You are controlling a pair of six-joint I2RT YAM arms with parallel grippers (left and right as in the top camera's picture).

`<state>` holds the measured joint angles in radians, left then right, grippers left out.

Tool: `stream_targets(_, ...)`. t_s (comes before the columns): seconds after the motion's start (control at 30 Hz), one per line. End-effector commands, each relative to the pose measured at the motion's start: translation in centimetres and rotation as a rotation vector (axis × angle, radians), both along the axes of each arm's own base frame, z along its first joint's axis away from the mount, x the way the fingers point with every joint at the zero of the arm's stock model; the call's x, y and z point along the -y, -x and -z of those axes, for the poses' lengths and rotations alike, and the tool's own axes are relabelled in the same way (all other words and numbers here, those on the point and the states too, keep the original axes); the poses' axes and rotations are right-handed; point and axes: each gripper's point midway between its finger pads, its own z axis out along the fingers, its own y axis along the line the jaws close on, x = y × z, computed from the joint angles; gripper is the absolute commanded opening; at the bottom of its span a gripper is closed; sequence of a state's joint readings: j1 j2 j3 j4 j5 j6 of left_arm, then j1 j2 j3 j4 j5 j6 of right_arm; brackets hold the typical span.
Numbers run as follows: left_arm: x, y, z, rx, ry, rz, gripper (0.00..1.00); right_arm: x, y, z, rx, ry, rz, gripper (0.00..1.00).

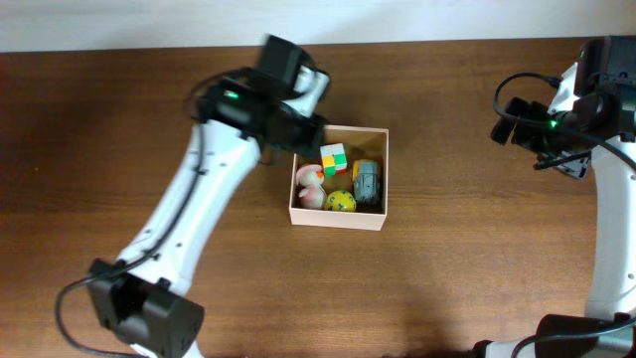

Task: Pack container
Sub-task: 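Drop the orange toy into the box with the left gripper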

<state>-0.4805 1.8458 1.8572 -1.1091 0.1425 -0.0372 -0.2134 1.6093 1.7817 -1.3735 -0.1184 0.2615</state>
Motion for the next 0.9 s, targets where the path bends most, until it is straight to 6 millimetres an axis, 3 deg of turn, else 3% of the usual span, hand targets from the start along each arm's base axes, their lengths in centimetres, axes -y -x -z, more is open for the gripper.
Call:
stream_targets(0.0, 2.3, 1.4, 5.8, -0.101, -0.076, 0.083, 0.47, 0.1, 0.0, 0.0, 0.000, 0.000, -0.001, 0.99)
stream_targets(0.13, 5.2, 3.3, 10.3, -0.174, -0.125, 0.159, 0.46, 0.1, 0.0, 0.0, 0.000, 0.000, -0.001, 0.99)
stream_targets(0.3, 8.4, 4.7, 12.2, -0.174, -0.136, 0.234, 0.46, 0.1, 0.0, 0.0, 0.000, 0.000, -0.001, 0.99)
stream_targets(0.5, 10.0, 6.3, 12.4, -0.177, -0.144, 0.280, 0.48, 0.1, 0.0, 0.0, 0.000, 0.000, -0.001, 0.99)
stream_targets(0.67, 9.8, 6.5, 12.5, -0.187, -0.149, 0.265, 0.82, 0.1, 0.0, 0.0, 0.000, 0.000, -0.001, 0.99)
stream_targets(0.77, 9.5, 5.7, 11.9, -0.169, -0.152, 0.249, 0.84, 0.1, 0.0, 0.0, 0.000, 0.000, -0.001, 0.99)
stream_targets(0.87, 9.0, 4.5, 9.9, -0.148, -0.142, 0.223, 0.84, 0.1, 0.0, 0.0, 0.000, 0.000, -0.001, 0.99)
